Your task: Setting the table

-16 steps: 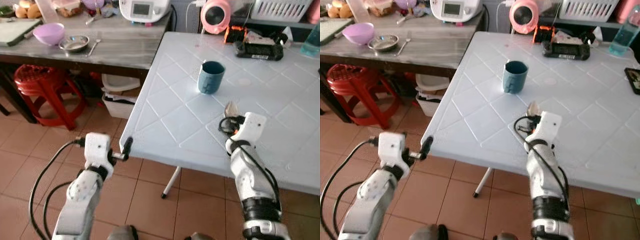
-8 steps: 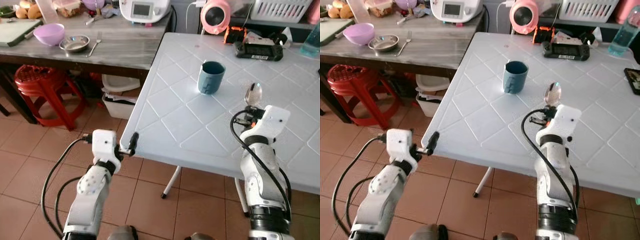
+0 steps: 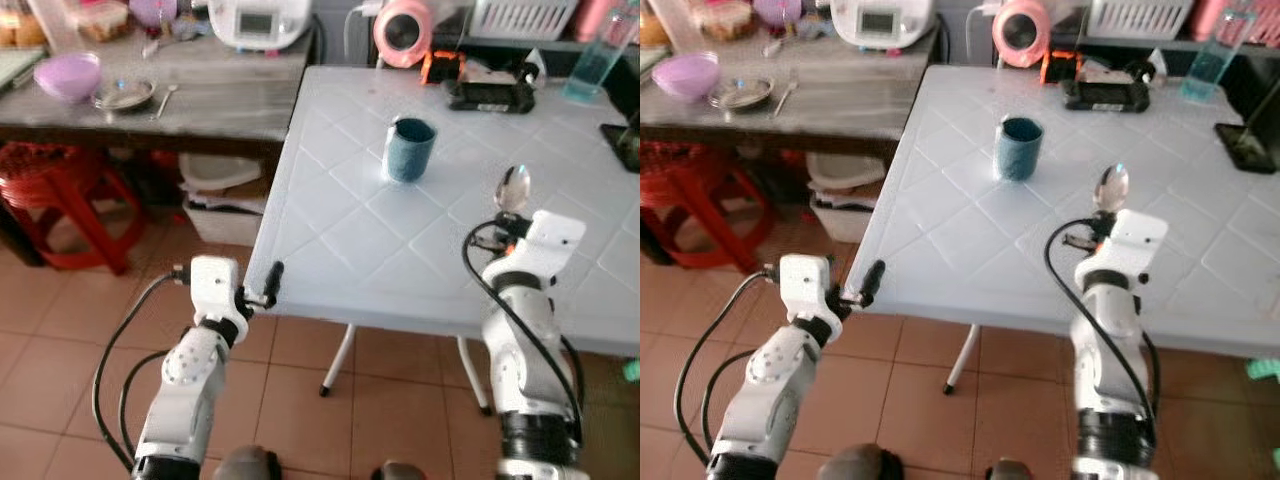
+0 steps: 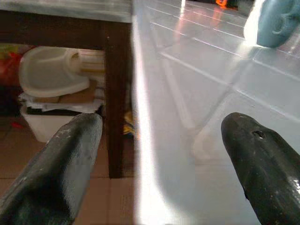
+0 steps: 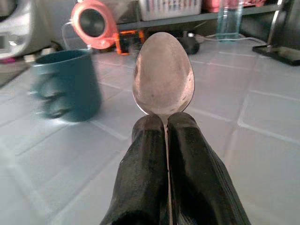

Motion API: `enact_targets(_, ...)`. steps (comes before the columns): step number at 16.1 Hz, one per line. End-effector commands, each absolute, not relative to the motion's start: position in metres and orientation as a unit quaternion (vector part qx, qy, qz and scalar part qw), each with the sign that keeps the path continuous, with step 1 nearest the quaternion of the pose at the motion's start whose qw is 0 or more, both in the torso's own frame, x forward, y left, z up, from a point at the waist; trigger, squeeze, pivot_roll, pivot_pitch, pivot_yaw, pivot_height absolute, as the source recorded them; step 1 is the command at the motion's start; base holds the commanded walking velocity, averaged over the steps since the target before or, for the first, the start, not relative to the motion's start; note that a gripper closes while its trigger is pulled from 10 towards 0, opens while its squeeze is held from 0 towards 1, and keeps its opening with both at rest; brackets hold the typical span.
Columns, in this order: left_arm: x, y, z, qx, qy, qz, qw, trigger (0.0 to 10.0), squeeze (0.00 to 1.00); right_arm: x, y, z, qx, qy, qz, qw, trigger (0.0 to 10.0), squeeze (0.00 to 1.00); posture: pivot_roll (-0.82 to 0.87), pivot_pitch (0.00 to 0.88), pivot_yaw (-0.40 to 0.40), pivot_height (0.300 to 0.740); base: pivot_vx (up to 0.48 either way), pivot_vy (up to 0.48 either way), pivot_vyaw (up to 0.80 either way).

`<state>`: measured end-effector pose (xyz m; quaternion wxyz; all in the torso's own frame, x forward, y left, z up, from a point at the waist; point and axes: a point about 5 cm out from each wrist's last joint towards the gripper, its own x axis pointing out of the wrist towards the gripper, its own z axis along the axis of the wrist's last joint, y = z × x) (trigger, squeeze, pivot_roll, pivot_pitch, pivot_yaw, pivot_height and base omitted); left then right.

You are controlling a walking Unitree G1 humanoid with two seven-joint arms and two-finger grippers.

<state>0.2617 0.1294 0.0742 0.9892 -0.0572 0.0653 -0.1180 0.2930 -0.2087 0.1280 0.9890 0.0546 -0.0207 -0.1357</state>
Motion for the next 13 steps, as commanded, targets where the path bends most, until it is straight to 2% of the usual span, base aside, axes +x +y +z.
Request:
enact_targets(1,0.2616,0.1324,0.0729,-0.052,0.066,-0.113,0.990,10.0,0.00,0.2951,-0.2066,0.1321,0.053,-0.027,-0.129,0.990,10.0,0.00,-0.02,0.000,0.026,0.740,0.000,0.352,0.00)
enact_targets(13,0.2635,0.1292,0.0739,-0.054,0.061,-0.119,0.989,10.0,0.00,0.2961,-0.2057,0.1323,0.046,-0.027,-0.127,0.991,10.0,0.00,-0.03,0.000,0.022,0.740,0.000,0.372,0.00)
